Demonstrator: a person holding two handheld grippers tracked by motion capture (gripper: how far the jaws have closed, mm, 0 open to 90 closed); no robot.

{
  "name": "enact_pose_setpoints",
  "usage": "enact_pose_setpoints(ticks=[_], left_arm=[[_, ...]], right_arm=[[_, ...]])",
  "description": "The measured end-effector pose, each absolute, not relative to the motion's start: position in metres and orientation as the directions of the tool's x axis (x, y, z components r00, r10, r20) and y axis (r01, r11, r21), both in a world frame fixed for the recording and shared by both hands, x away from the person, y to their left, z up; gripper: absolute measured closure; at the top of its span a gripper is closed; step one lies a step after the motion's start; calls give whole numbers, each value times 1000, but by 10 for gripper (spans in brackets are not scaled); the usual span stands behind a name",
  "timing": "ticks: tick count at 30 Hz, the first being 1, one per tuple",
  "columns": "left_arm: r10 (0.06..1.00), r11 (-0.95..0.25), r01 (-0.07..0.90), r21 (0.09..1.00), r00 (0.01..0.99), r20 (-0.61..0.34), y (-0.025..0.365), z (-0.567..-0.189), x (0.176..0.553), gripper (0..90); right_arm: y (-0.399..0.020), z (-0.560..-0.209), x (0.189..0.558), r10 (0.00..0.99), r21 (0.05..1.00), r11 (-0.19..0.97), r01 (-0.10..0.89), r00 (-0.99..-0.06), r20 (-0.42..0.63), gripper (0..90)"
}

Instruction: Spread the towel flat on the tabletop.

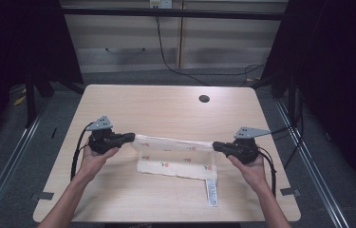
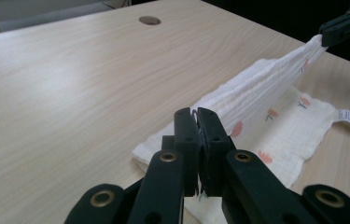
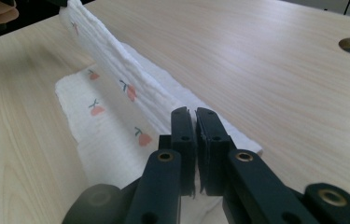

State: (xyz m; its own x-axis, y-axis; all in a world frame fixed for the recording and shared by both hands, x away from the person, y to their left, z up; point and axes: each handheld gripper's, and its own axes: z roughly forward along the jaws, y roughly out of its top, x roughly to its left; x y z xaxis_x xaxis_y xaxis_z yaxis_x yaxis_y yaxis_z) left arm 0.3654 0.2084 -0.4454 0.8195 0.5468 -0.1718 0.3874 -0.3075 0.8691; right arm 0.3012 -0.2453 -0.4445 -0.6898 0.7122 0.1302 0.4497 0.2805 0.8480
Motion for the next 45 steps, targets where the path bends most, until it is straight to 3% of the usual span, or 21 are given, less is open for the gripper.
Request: enact_pose_setpoints(ticks=[35,45], left_arm=[[464,-442,408,799,866,-186,208,-490,314,876],[459,-444,419,792,865,-201,213,-492,305,819]], right_arm=[[-244,-486,255,700,766,351,539,-694,168,817],[-246,-484,245,695,772,345,534,-698,173,806]])
